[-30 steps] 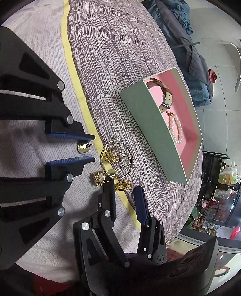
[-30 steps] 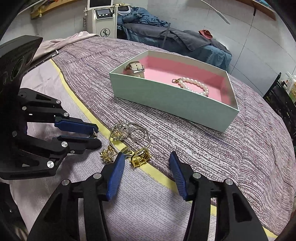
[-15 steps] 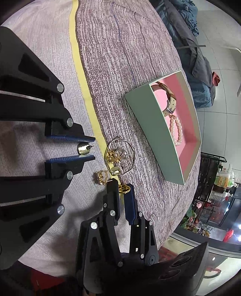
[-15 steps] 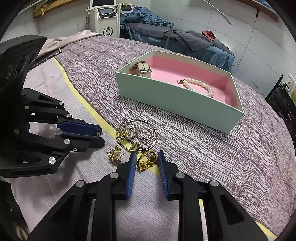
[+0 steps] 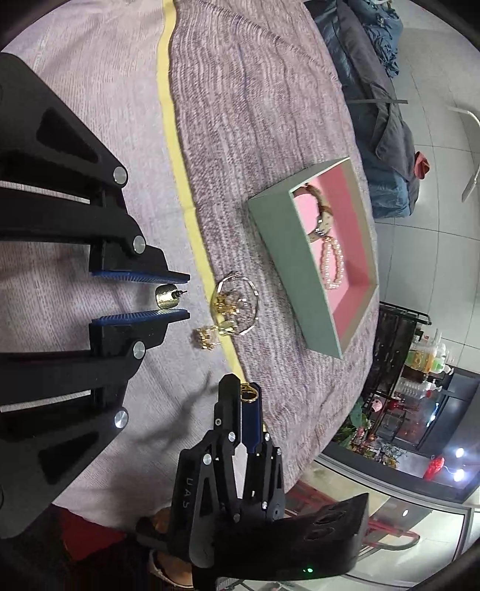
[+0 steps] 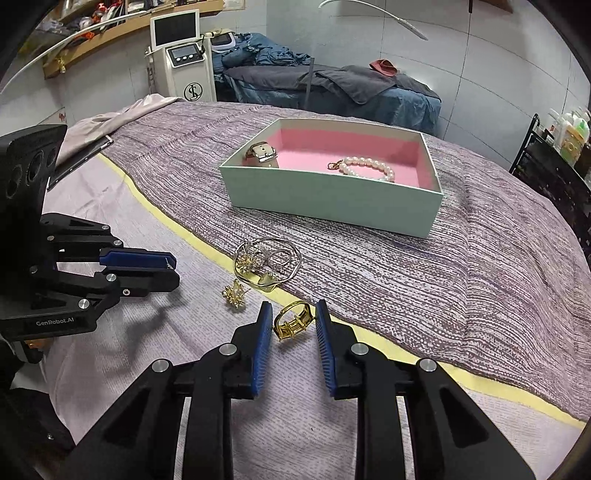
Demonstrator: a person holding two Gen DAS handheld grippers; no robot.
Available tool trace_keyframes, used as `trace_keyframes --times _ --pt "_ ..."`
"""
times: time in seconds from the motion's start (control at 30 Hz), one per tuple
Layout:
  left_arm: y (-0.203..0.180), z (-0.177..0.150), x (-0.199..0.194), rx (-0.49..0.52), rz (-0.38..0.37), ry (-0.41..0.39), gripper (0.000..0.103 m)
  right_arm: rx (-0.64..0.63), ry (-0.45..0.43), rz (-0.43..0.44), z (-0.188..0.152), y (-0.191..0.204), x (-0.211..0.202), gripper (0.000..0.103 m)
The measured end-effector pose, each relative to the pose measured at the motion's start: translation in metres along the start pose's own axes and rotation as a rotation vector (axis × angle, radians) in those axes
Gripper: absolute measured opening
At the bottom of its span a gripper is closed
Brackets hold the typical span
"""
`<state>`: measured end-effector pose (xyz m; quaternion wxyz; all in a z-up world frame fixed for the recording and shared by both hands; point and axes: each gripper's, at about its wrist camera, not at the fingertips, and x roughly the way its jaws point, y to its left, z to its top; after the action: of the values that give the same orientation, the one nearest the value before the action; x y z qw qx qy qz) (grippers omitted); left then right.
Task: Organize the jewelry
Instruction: 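Carry the earring and ring into the pink box and open both tools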
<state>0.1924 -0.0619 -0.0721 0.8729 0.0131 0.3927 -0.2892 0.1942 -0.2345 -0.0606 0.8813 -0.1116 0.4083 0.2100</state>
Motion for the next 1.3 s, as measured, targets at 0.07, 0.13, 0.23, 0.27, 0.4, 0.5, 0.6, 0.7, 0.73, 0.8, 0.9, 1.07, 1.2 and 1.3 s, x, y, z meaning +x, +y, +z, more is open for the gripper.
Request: trace_keyframes --times 0.07,0.13,0.23,0.27,0.4,0.5,0.6,0.7,0.73,0.8,0.9,1.07,1.2,1.3 --pt "0.000 0.007 -0.004 0.011 0.008 -0.016 0.014 0.017 -0.014 0.004 0.003 -0.003 -0.004 0.023" --pt "0.002 0.017 -0.007 0.027 0.018 -0.028 0.014 0.036 -0.030 0.012 0.009 -0.007 -0.007 0.023" --pt "0.005 0.034 -0.008 0.041 0.035 -0.042 0.014 0.055 -0.049 0.014 0.022 -0.013 -0.010 0.023" --pt "0.007 0.040 -0.008 0.045 0.045 -0.050 0.014 0.058 -0.054 0.013 0.026 -0.014 -0.010 0.023" --pt "0.016 0.070 -0.005 0.062 0.068 -0.067 0.014 0.053 -0.082 0.000 0.051 -0.020 -0.012 0.023" --pt "0.028 0.096 0.003 0.046 0.072 -0.064 0.014 0.045 -0.094 -0.008 0.071 -0.024 -0.010 0.023" --pt "0.039 0.121 0.016 0.025 0.075 -0.048 0.014 0.041 -0.091 -0.027 0.090 -0.030 0.000 0.023" --pt "0.050 0.145 0.035 0.002 0.067 -0.017 0.014 0.049 -0.073 -0.038 0.103 -0.038 0.014 0.023" --pt "0.053 0.153 0.044 -0.006 0.075 -0.004 0.015 0.053 -0.060 -0.039 0.107 -0.040 0.021 0.023" --pt "0.057 0.164 0.062 -0.001 0.095 0.033 0.014 0.067 -0.033 -0.041 0.113 -0.047 0.034 0.023" --pt "0.061 0.175 0.088 0.005 0.108 0.087 0.015 0.068 0.004 -0.055 0.121 -0.053 0.052 0.023" --pt "0.065 0.178 0.124 -0.005 0.135 0.165 0.015 0.052 0.081 -0.070 0.128 -0.055 0.079 0.023" --pt "0.067 0.176 0.140 0.001 0.149 0.206 0.015 0.032 0.131 -0.080 0.128 -0.053 0.095 0.023" --pt "0.067 0.172 0.145 0.000 0.156 0.218 0.015 0.027 0.155 -0.081 0.126 -0.053 0.103 0.023"
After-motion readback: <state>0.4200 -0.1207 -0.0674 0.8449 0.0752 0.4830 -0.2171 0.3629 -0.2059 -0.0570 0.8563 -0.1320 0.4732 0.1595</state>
